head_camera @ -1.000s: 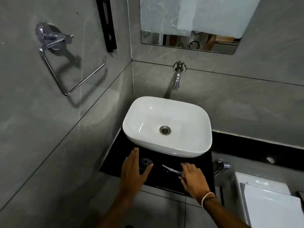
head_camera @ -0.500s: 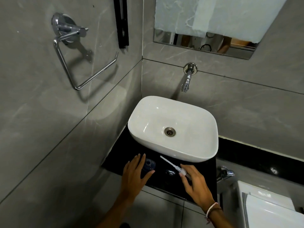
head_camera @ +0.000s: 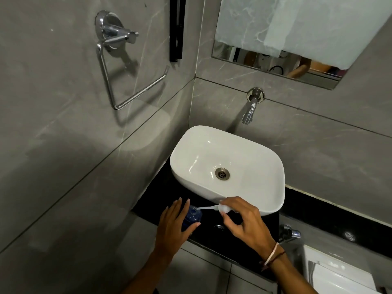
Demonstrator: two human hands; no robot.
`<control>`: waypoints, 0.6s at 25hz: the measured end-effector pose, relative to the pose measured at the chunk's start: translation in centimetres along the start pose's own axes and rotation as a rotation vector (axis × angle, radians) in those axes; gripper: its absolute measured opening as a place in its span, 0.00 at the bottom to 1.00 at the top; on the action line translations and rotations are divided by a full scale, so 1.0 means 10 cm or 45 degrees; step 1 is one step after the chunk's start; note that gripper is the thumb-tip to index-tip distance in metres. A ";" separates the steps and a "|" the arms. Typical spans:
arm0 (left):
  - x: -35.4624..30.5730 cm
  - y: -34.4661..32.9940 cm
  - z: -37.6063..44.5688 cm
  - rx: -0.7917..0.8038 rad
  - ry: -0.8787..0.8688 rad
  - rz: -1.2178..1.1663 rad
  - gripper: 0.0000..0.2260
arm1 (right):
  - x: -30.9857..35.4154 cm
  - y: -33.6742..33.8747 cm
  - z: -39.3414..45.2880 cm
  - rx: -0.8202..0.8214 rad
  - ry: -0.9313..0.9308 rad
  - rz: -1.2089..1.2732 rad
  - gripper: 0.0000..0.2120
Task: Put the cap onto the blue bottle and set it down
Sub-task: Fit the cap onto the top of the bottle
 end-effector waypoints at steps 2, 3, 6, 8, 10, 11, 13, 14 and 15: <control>-0.01 0.00 0.00 0.001 -0.003 0.020 0.36 | 0.05 0.03 0.06 0.003 0.028 -0.004 0.09; -0.01 0.00 0.00 -0.001 -0.003 0.027 0.35 | 0.07 0.02 0.09 0.036 0.042 -0.019 0.08; -0.01 0.01 0.00 -0.006 -0.010 0.023 0.35 | 0.13 -0.12 0.17 0.220 0.080 -0.120 0.07; 0.00 0.01 0.00 -0.009 -0.018 0.033 0.35 | 0.15 -0.24 0.25 0.356 0.060 -0.200 0.10; 0.00 0.01 0.01 -0.005 -0.017 0.044 0.35 | 0.15 -0.34 0.37 0.459 -0.014 -0.253 0.17; 0.01 0.00 0.01 0.002 -0.014 0.050 0.35 | 0.16 -0.40 0.43 0.505 -0.040 -0.276 0.19; 0.02 -0.01 0.01 0.020 -0.006 0.068 0.36 | 0.16 -0.56 0.56 0.597 -0.073 -0.340 0.18; 0.02 0.00 0.01 0.025 -0.005 0.073 0.36 | 0.15 -0.63 0.62 0.638 -0.084 -0.373 0.16; 0.02 -0.01 0.01 0.030 -0.004 0.076 0.36 | 0.14 -0.70 0.66 0.673 -0.097 -0.393 0.14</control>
Point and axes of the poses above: each hand's wrist, its own z-axis towards the middle knuckle, its own y-axis out of the back of the hand, x = y × z, the point moved 7 cm from there along z, towards the middle knuckle, and after that the axes turned 2 degrees about -x, right-handed, at the moved point
